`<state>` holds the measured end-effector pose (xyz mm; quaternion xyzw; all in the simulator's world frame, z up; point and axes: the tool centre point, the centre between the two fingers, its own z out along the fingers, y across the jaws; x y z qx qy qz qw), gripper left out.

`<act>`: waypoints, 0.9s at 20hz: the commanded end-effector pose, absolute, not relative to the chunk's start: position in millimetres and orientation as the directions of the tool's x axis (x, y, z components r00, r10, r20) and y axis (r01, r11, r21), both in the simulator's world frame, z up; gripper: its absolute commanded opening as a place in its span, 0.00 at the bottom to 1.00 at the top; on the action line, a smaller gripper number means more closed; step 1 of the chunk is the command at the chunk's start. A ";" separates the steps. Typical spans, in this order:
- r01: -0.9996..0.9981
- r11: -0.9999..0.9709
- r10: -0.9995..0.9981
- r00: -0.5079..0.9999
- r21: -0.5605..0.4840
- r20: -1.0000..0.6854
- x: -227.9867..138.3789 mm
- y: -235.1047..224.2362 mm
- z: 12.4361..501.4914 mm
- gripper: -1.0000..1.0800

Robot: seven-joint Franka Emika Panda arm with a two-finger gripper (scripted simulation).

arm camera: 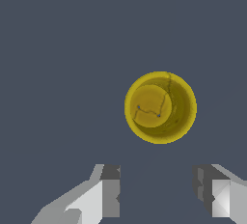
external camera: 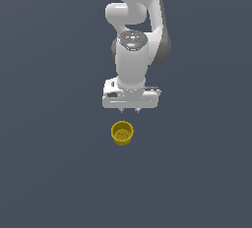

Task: Pick up the object and move it to a goal position.

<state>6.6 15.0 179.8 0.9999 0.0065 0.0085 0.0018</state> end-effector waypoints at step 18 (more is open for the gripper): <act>-0.433 -0.901 -0.426 0.898 -0.039 -0.111 45.7 -4.5 158.4 0.62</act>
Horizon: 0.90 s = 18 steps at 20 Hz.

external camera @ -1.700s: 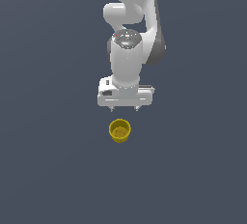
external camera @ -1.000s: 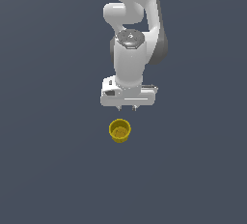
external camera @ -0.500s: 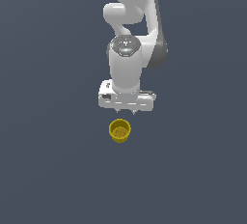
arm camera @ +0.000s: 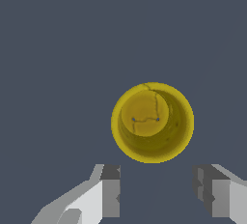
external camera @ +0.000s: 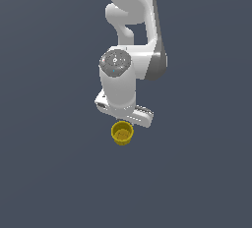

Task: Pick up the object and move it to a goal position.

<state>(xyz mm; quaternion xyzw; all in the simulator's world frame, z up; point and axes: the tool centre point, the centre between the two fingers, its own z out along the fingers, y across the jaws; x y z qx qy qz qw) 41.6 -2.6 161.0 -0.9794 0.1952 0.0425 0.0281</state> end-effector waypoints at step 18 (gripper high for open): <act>-0.849 -0.527 -0.817 0.493 0.042 -0.298 83.0 -20.1 125.8 0.62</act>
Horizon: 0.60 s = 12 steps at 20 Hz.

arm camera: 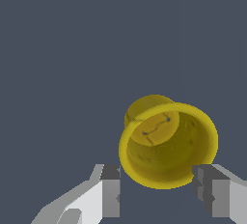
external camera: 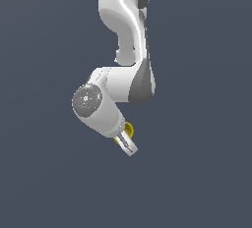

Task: Pick up the object and move it to a goal position.

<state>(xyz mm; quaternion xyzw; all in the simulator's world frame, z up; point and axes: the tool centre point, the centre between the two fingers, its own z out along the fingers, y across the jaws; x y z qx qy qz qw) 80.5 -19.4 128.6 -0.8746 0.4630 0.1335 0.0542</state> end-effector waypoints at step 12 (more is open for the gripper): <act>-0.952 -0.260 -0.909 0.184 0.163 -0.375 95.9 -22.6 106.2 0.62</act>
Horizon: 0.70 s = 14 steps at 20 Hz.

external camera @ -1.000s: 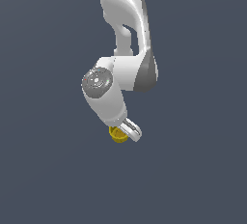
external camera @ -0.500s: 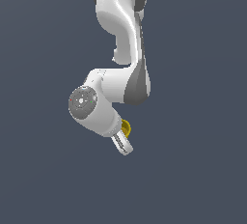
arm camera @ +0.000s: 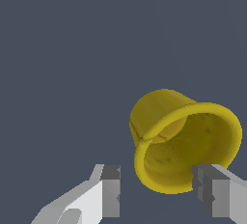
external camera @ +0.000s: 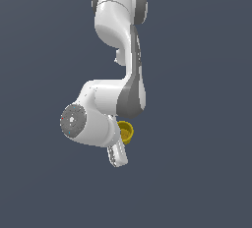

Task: Pick up the object and move it to a goal position.

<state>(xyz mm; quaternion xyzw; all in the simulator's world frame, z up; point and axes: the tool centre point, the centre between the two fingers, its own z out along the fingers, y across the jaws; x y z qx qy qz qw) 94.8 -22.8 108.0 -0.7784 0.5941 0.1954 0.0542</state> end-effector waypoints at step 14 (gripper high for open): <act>-0.962 -0.162 -0.918 0.066 0.219 -0.391 98.6 -22.3 98.7 0.62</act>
